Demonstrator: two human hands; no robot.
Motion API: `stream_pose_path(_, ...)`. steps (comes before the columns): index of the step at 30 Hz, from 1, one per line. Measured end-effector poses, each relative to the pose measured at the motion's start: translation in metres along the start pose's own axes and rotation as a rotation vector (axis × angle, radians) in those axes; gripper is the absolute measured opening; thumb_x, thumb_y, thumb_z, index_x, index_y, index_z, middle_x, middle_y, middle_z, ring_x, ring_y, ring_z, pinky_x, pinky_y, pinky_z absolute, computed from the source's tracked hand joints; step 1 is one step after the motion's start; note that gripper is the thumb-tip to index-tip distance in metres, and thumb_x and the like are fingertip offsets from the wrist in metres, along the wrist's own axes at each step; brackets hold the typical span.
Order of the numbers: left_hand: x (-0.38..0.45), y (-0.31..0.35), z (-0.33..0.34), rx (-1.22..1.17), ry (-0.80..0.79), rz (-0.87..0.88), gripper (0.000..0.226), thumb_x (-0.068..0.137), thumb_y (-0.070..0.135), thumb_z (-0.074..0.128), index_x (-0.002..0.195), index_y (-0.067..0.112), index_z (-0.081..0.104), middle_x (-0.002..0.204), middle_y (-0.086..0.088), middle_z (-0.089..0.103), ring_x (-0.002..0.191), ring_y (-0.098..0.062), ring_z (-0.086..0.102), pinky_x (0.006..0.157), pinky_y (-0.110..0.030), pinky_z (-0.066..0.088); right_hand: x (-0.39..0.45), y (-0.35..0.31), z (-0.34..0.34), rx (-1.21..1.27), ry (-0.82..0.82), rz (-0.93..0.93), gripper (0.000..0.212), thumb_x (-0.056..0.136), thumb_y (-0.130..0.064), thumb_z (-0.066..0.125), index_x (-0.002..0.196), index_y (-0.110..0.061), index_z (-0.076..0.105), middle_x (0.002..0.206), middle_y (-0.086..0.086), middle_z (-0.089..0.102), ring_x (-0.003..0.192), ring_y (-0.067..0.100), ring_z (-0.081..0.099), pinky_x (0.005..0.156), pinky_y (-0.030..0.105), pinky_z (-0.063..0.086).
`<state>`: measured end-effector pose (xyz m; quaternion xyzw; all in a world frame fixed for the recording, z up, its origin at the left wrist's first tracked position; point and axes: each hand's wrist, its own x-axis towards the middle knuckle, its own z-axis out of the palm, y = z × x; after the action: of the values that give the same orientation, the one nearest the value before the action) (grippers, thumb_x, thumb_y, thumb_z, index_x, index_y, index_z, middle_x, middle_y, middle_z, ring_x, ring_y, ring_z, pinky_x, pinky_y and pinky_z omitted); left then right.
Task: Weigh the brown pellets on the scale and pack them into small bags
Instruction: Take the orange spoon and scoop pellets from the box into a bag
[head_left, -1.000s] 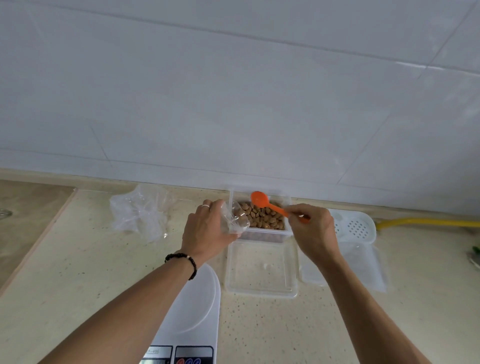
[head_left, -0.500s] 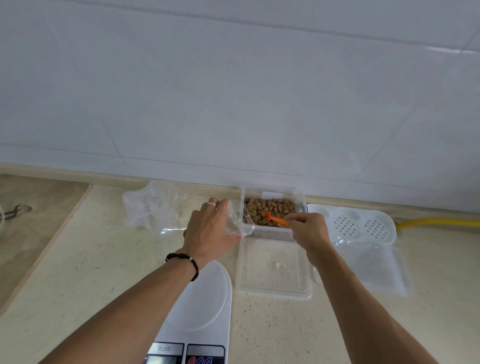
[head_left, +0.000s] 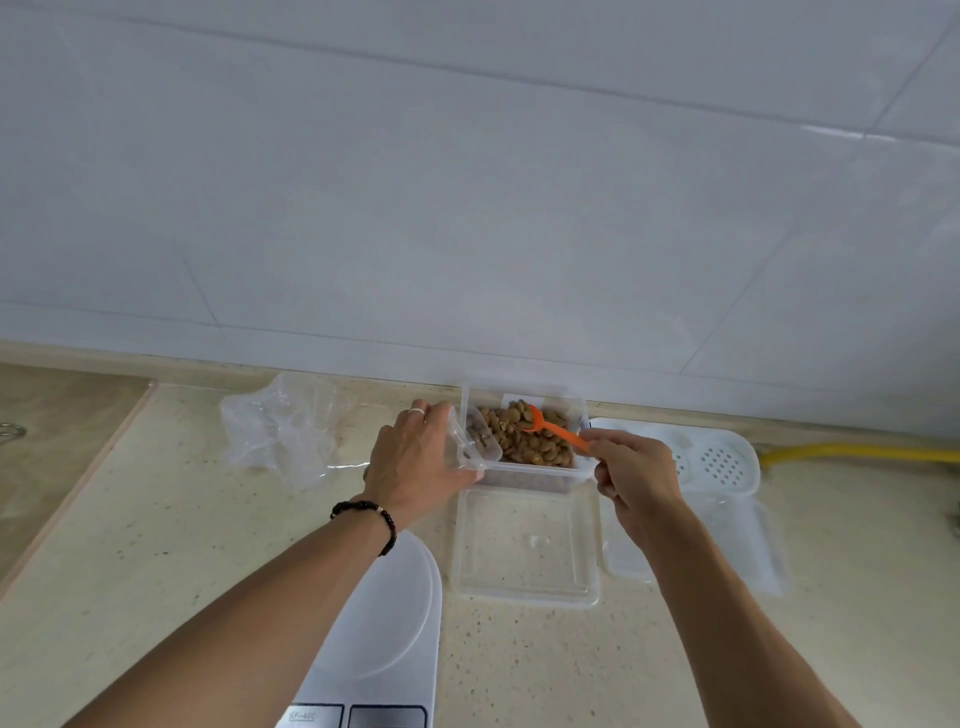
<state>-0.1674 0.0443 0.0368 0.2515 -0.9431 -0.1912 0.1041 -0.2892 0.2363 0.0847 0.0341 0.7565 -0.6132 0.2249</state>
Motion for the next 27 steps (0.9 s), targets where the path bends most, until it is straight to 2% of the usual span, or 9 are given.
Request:
stream_pose_path(3,0.005,0.005,0.001,-0.038,0.013,-0.025,0.059,0.068,0.063,0.070,0.107,0.026,0.046,0.099,0.007,0.046,0.088,-0.015,0.049,0.076,-0.032,0.044,-0.008,-0.012,-0.002,-0.017,-0.055,-0.071,0.020,0.084,0.008,0.056,0.087,-0.002,0.074,0.074,0.021,0.061,0.049,0.015,0.039,0.045,0.024,0.031)
stream_pose_path(5,0.006,0.008,0.001,-0.064,0.028,-0.037,0.057,0.069,0.063,0.070,0.104,0.025,0.047,0.097,0.007,0.047,0.086,-0.015,0.049,0.073,-0.032,0.046,-0.015,-0.018,0.001,-0.095,-0.099,-0.151,0.022,0.085,0.007,0.056,0.086,-0.005,0.075,0.059,0.008,0.058,0.047,0.014,0.039,0.043,0.022,0.031)
stream_pose_path(7,0.007,0.011,-0.001,-0.097,0.027,-0.034,0.054,0.068,0.057,0.071,0.102,0.023,0.047,0.096,0.005,0.047,0.085,-0.016,0.050,0.070,-0.033,0.046,-0.023,-0.022,0.007,-0.287,-0.153,-0.285,0.024,0.087,0.002,0.057,0.090,-0.010,0.076,0.053,-0.007,0.058,0.044,0.008,0.042,0.042,0.018,0.034)
stream_pose_path(10,0.006,0.013,-0.005,-0.149,0.045,-0.011,0.049,0.068,0.050,0.073,0.101,0.023,0.047,0.093,0.006,0.047,0.085,-0.016,0.050,0.070,-0.034,0.046,-0.035,-0.025,0.017,-0.723,-0.236,-0.677,0.024,0.088,-0.003,0.057,0.092,-0.016,0.077,0.068,-0.011,0.066,0.048,0.004,0.050,0.047,0.018,0.040)
stream_pose_path(13,0.006,0.013,-0.008,-0.179,0.053,-0.005,0.049,0.069,0.047,0.073,0.103,0.024,0.047,0.093,0.006,0.046,0.087,-0.018,0.051,0.071,-0.036,0.046,-0.034,-0.029,0.018,-0.787,-0.199,-0.894,0.024,0.086,-0.002,0.057,0.093,-0.014,0.077,0.080,-0.006,0.070,0.063,0.007,0.059,0.058,0.024,0.047)
stream_pose_path(16,0.008,0.009,-0.011,-0.170,0.056,-0.020,0.058,0.066,0.050,0.076,0.110,0.023,0.048,0.099,0.005,0.048,0.091,-0.018,0.053,0.075,-0.036,0.047,-0.032,-0.037,0.015,-0.688,-0.126,-0.840,0.021,0.086,-0.001,0.060,0.092,-0.012,0.077,0.083,-0.006,0.071,0.065,0.004,0.062,0.056,0.015,0.045)
stream_pose_path(19,0.008,0.005,-0.011,-0.153,0.058,-0.026,0.062,0.067,0.048,0.077,0.115,0.022,0.048,0.101,0.005,0.047,0.093,-0.018,0.052,0.075,-0.035,0.046,-0.024,-0.036,0.011,-0.546,-0.018,-0.653,0.022,0.085,-0.002,0.059,0.088,-0.015,0.077,0.073,-0.008,0.070,0.050,0.001,0.056,0.045,0.012,0.037)
stream_pose_path(23,0.004,-0.002,-0.012,-0.098,0.080,0.004,0.067,0.068,0.052,0.074,0.121,0.022,0.047,0.104,0.003,0.049,0.094,-0.019,0.050,0.079,-0.037,0.047,-0.002,-0.018,0.008,-0.628,0.156,-0.447,0.027,0.086,-0.003,0.053,0.086,-0.014,0.078,0.069,-0.006,0.066,0.055,0.007,0.056,0.047,0.016,0.040)
stream_pose_path(27,0.001,-0.009,-0.013,-0.049,0.094,0.029,0.074,0.068,0.053,0.074,0.128,0.020,0.046,0.106,0.001,0.051,0.097,-0.021,0.052,0.081,-0.035,0.046,0.016,0.010,0.021,-0.756,0.133,-0.406,0.030,0.087,-0.002,0.049,0.084,-0.012,0.077,0.068,0.006,0.067,0.060,0.022,0.058,0.054,0.026,0.042)
